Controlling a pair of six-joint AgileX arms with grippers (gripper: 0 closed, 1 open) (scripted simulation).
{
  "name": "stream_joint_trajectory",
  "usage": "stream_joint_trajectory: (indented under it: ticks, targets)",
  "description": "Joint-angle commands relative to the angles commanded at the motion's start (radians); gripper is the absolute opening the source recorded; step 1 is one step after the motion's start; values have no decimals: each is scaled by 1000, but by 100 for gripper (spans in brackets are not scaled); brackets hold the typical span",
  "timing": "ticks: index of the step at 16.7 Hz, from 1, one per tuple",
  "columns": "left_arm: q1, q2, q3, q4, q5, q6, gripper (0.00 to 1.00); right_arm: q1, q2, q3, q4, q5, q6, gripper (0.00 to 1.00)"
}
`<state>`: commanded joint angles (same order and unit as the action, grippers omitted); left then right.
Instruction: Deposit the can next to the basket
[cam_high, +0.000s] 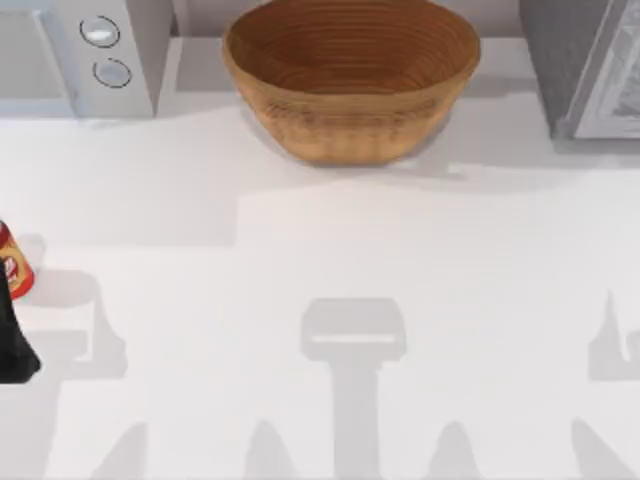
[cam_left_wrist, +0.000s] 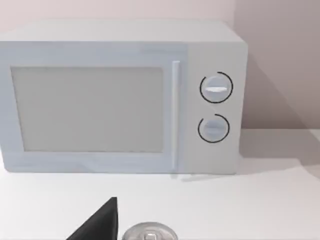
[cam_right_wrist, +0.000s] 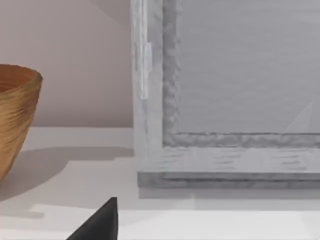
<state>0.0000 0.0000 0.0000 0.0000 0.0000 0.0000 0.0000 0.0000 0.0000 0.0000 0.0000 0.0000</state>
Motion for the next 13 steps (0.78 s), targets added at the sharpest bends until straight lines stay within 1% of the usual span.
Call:
stream_joint_trajectory:
  ticks: [4,7,10,13]
  targets:
    - [-9,29,14,-22,8,22,100,0,0,0,0,0,0,100]
    - [-27,150,85,-93,25,109,100,0,0,0,0,0,0,100]
    - [-30,365,212,-212,25,243,100,0,0,0,0,0,0,100]
    - [-19,662,370,-372,17,396,100,0,0,0,0,0,0,100]
